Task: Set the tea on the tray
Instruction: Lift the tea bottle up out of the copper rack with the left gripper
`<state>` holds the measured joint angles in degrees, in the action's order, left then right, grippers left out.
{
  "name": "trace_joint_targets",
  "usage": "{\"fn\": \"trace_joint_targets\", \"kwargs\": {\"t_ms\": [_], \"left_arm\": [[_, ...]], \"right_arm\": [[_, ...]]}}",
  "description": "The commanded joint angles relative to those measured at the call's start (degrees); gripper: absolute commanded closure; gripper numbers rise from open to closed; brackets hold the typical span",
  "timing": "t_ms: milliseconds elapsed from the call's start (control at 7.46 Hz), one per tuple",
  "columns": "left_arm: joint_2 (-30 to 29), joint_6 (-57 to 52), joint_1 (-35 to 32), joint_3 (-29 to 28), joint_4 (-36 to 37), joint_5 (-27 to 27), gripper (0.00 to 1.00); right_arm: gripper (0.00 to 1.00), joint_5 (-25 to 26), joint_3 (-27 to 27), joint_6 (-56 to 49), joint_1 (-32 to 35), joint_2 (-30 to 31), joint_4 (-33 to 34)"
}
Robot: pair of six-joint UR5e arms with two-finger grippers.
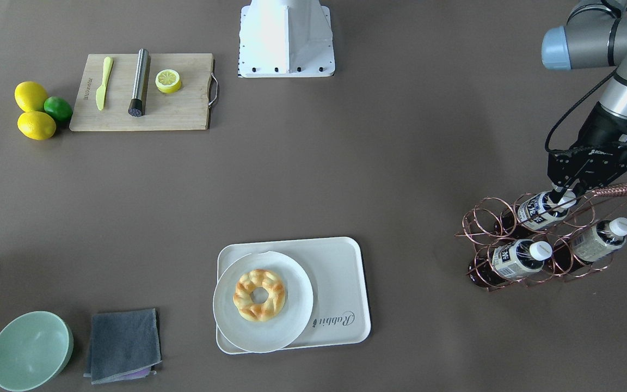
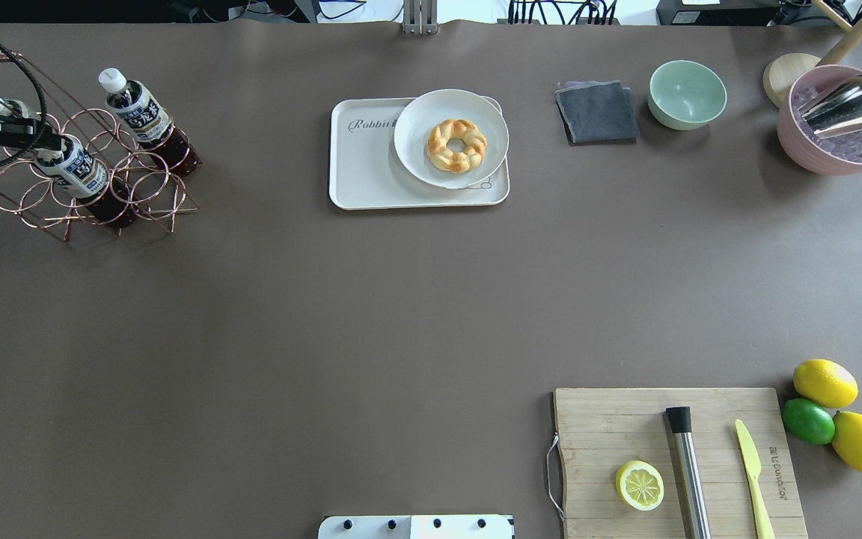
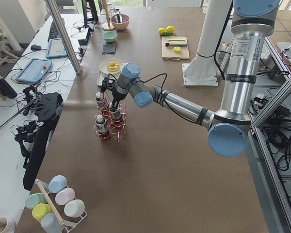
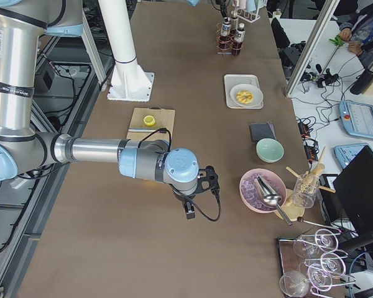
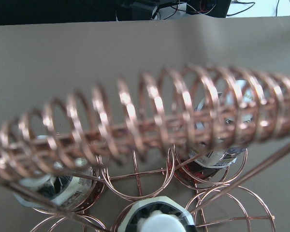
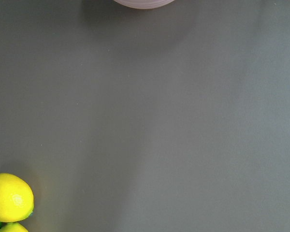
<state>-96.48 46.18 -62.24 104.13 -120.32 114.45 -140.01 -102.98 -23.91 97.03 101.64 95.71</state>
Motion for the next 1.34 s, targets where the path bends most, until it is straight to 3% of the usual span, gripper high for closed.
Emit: {"fn": "trace_joint_targets", "kwargs": {"t_ms": [0, 402, 804, 1207], "left_arm": [[0.0, 0.0, -0.7, 1.7, 0.1, 0.5, 1.00], [0.9, 0.0, -3.9, 6.8, 0.4, 1.1, 1.00], [3.9, -6.1, -11.6, 9.2, 1.2, 7.4, 1.00], [7.8, -7.1, -12.4, 18.3, 6.8, 9.4, 1.00]], "right_arm": [[0.00, 0.0, 0.0, 0.0, 0.0, 0.7, 0.0], [0.00, 0.0, 0.1, 0.0, 0.0, 1.1, 0.0], [0.00, -0.1, 0.1, 0.0, 0.0, 1.5, 0.0], [0.00, -0.1, 0.2, 0.0, 0.0, 1.5, 0.0]]}}
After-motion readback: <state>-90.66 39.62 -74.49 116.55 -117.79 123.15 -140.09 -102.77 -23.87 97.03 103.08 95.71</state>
